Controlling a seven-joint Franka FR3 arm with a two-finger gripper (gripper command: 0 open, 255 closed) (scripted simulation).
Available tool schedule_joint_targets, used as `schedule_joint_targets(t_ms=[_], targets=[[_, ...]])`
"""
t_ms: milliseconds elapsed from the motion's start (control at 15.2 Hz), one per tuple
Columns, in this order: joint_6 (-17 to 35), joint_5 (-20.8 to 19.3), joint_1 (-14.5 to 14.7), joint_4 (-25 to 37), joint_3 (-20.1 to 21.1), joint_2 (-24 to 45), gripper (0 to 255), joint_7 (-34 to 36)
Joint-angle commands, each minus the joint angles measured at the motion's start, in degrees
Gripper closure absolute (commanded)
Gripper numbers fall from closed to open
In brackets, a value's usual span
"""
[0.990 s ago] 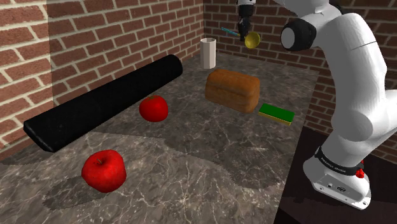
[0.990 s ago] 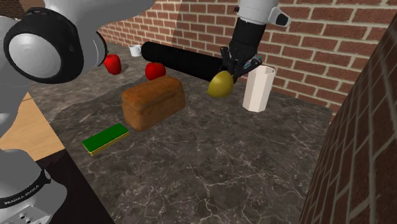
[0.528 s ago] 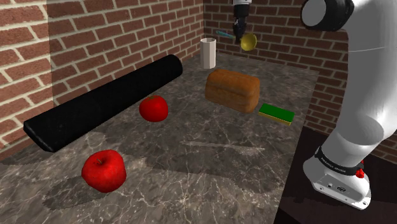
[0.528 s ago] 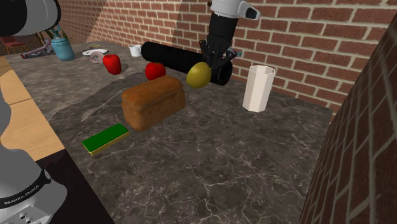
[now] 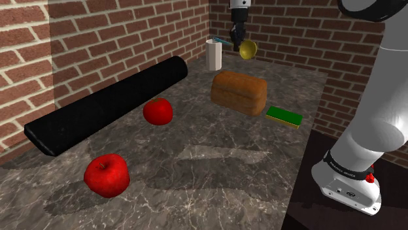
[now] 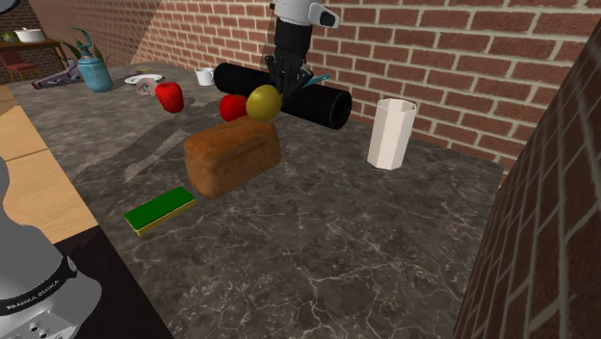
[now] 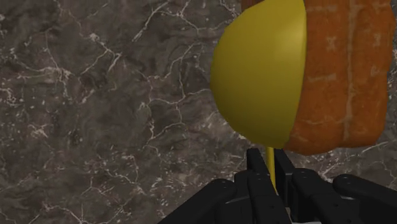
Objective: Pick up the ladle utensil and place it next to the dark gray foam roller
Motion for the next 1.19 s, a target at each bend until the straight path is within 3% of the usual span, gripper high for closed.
schedule_joint_targets(t_ms=[0, 528, 1122], targets=[[1.21, -0.27, 1.60, -3.33, 0.86, -2.50, 255, 2.31], [4.97, -0.30, 7.61, -12.08, 5.37, -9.07, 255, 12.31], [8.02, 0.55, 13.84, -16.12, 11.18, -12.01, 255, 23.92]])
